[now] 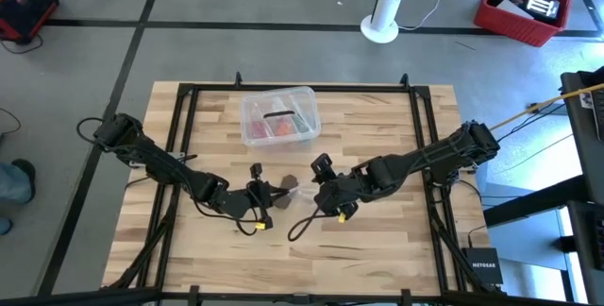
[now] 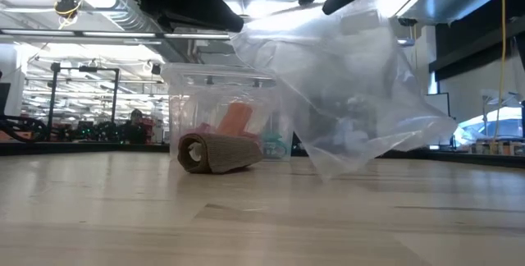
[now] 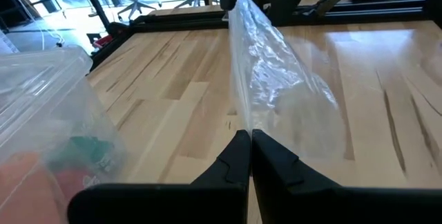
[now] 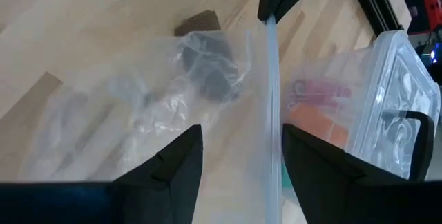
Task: Roll bandage
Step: Open the transparent zip bag
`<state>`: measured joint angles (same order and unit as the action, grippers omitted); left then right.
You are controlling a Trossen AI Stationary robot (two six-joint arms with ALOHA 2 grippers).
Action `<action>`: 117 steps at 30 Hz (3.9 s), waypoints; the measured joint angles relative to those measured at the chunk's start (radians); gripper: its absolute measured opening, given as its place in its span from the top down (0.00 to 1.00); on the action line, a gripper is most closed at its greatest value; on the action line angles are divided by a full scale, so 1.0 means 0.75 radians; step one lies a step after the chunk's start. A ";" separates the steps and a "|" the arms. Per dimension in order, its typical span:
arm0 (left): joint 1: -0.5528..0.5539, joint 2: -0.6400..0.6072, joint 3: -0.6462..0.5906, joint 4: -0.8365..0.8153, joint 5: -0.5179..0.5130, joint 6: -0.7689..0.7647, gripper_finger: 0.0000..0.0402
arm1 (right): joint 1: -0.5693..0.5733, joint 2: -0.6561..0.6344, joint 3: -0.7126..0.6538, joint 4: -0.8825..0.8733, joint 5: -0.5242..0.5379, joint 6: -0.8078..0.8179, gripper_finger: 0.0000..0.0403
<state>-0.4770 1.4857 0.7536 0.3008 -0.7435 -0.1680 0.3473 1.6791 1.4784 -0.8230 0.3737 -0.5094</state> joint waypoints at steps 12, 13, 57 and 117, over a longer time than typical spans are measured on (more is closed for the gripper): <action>0.000 0.000 0.000 0.003 0.000 -0.006 1.00 | -0.001 0.000 0.000 -0.024 0.012 0.047 0.51; 0.000 0.000 0.000 0.003 0.000 -0.007 1.00 | -0.001 0.000 0.000 -0.015 0.033 0.047 0.51; 0.037 0.028 -0.001 -0.005 0.002 -0.276 1.00 | 0.080 -0.185 -0.609 0.577 0.264 0.901 0.36; 0.032 -0.075 0.000 -0.005 0.260 -0.149 0.62 | 0.164 -0.461 -0.909 0.920 0.246 0.598 1.00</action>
<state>-0.4531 1.4294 0.7536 0.2973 -0.5486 -0.2798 0.4702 1.3335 0.7964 -0.1329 0.5582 -0.0608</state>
